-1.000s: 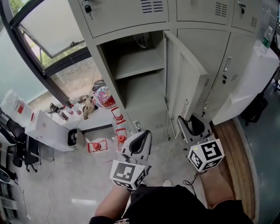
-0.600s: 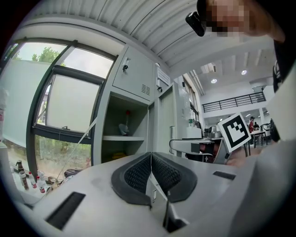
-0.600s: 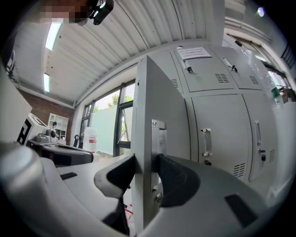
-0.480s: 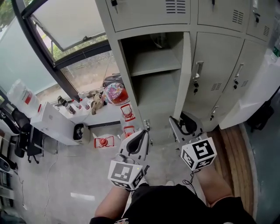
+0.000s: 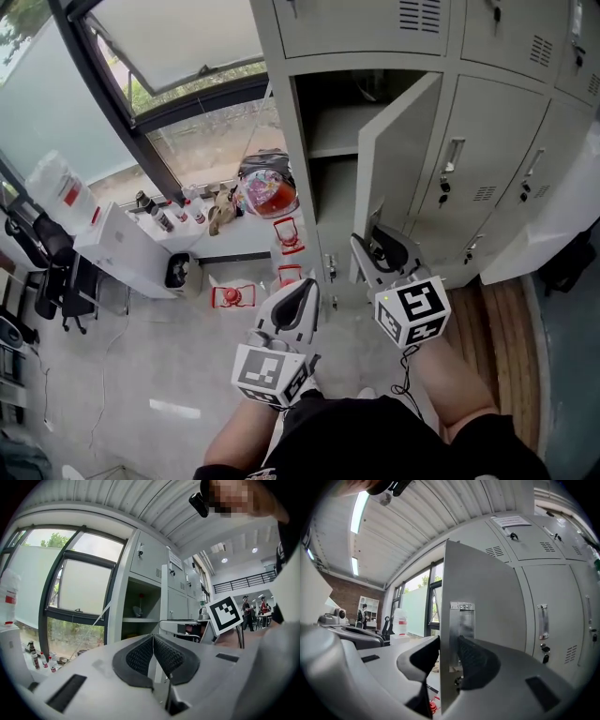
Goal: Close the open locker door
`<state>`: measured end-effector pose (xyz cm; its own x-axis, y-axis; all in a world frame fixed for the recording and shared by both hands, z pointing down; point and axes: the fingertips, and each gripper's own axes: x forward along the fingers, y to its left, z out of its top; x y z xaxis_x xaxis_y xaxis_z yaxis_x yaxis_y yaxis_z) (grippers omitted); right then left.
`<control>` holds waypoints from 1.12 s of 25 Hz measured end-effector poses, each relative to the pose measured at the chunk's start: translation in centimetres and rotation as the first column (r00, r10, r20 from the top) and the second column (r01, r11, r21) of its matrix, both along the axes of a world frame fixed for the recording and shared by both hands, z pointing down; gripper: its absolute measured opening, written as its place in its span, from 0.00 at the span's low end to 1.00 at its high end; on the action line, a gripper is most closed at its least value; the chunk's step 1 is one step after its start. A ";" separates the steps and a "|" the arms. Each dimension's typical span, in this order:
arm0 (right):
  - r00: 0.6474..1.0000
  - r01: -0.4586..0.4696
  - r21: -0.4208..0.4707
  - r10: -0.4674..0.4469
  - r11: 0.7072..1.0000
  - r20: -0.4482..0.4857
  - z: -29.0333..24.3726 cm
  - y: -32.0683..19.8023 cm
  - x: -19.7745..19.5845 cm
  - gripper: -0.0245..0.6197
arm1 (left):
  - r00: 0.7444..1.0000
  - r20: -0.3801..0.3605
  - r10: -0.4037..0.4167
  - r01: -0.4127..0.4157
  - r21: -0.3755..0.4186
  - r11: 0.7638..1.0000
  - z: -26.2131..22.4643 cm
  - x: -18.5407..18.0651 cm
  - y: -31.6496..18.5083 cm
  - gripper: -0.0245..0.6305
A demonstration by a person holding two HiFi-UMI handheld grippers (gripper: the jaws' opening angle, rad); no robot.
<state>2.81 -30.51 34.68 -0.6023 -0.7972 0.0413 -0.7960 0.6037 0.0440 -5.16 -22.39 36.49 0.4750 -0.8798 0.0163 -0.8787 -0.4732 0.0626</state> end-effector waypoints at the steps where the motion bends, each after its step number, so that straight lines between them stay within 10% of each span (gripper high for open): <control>1: 1.000 0.005 -0.003 -0.005 1.000 -0.002 0.0 -0.3 -0.5 0.31 | 1.000 0.001 -0.005 0.005 -0.001 1.000 0.0 -0.4 0.0 0.07; 28: 0.999 0.006 -0.030 -0.007 1.000 -0.035 0.1 -9.9 -7.4 0.30 | 1.000 0.014 0.005 -0.005 0.001 1.000 0.0 -4.9 -3.8 0.07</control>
